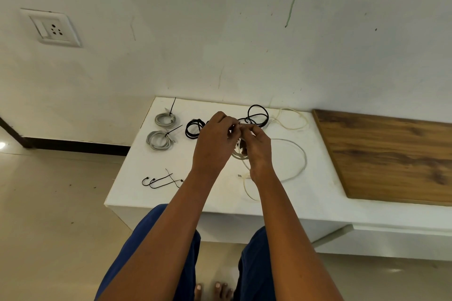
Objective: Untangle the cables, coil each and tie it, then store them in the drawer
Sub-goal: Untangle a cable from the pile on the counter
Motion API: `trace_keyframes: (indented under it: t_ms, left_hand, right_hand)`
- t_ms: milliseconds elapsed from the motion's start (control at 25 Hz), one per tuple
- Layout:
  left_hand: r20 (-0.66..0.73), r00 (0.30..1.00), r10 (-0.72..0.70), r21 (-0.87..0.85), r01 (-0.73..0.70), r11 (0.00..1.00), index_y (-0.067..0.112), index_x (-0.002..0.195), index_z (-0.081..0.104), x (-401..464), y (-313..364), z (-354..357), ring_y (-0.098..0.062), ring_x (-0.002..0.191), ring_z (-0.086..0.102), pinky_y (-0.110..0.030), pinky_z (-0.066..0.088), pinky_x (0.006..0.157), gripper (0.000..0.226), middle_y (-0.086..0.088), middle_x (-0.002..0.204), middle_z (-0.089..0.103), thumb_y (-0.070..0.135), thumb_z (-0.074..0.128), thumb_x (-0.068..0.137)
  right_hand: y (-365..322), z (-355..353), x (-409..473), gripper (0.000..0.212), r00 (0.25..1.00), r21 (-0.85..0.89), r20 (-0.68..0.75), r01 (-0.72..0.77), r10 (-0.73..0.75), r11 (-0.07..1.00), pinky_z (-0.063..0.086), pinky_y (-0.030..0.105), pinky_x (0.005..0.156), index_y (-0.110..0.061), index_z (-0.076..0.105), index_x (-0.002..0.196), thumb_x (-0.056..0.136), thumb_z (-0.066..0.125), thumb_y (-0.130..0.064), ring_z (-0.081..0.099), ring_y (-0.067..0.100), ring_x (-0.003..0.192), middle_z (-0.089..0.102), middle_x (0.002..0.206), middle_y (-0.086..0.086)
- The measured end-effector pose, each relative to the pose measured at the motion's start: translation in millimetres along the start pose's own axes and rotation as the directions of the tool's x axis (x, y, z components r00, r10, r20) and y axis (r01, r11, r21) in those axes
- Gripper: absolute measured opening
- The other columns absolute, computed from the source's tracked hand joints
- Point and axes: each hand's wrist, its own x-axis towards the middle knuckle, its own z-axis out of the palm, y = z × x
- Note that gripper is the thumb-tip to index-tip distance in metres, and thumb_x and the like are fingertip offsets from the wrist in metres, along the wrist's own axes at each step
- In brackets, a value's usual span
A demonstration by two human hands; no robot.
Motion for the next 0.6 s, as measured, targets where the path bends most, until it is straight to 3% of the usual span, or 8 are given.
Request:
trace_keyframes:
  t_ms: [160, 240, 320, 400, 600]
  left_hand:
    - [-0.001, 0.999, -0.050, -0.081, 0.050, 0.995, 0.002, 0.089, 0.072, 0.8, -3.8, 1.4, -0.011, 0.070, 0.053, -0.013, 0.038, 0.068, 0.009, -0.010, 0.084, 0.065, 0.005, 0.064, 0.085]
    - [0.009, 0.985, -0.172, -0.221, 0.170, 0.960, 0.007, 0.092, 0.073, 2.0, -4.6, 1.3, -0.011, 0.077, 0.060, -0.015, 0.044, 0.071, 0.010, -0.006, 0.087, 0.069, 0.008, 0.066, 0.085]
    - [0.102, 0.945, -0.311, -0.339, 0.327, 0.882, 0.012, 0.098, 0.073, 2.9, -5.2, 0.9, -0.004, 0.078, 0.060, -0.006, 0.044, 0.070, 0.014, 0.001, 0.089, 0.069, 0.014, 0.067, 0.086]
    - [0.183, 0.905, -0.383, -0.395, 0.425, 0.815, 0.014, 0.099, 0.073, 3.4, -6.4, 1.3, 0.002, 0.076, 0.059, -0.001, 0.042, 0.067, 0.014, 0.006, 0.086, 0.068, 0.016, 0.067, 0.086]
    - [0.355, 0.771, -0.529, -0.587, 0.624, 0.515, 0.015, 0.086, 0.071, 6.6, -7.3, -6.3, -0.009, 0.074, 0.062, -0.024, 0.048, 0.072, 0.006, 0.004, 0.078, 0.069, 0.010, 0.068, 0.082]
  right_hand:
    - [0.6, 0.4, -0.3, 0.007, 0.998, -0.048, 0.036, 0.059, -0.057, 0.997, 0.042, 0.018, 0.059, -0.020, 0.064, 0.086, 0.089, 0.060, -0.024, 0.055, 0.007, 0.063, 0.062, 0.068, -0.009]
    - [0.2, 0.5, -0.8, 0.007, 0.996, -0.004, 0.062, 0.071, -0.071, 0.997, 0.043, 0.014, 0.060, -0.024, 0.064, 0.084, 0.089, 0.060, -0.024, 0.058, 0.006, 0.070, 0.064, 0.075, -0.009]
    - [1.0, 0.8, -0.9, 0.009, 0.990, -0.009, 0.099, 0.101, -0.099, 0.995, 0.045, 0.013, 0.063, -0.026, 0.064, 0.087, 0.092, 0.056, -0.023, 0.059, 0.006, 0.074, 0.064, 0.079, -0.009]
    - [2.1, 0.3, -0.4, 0.010, 0.986, -0.074, 0.118, 0.129, -0.120, 0.989, 0.048, 0.020, 0.070, -0.024, 0.063, 0.092, 0.092, 0.054, -0.023, 0.060, 0.010, 0.078, 0.064, 0.079, -0.007]
    - [1.2, -2.5, -1.1, 0.012, 0.979, -0.144, 0.155, 0.153, -0.130, 0.978, 0.049, 0.032, 0.083, -0.031, 0.061, 0.087, 0.092, 0.053, -0.026, 0.064, 0.013, 0.083, 0.067, 0.081, -0.006]
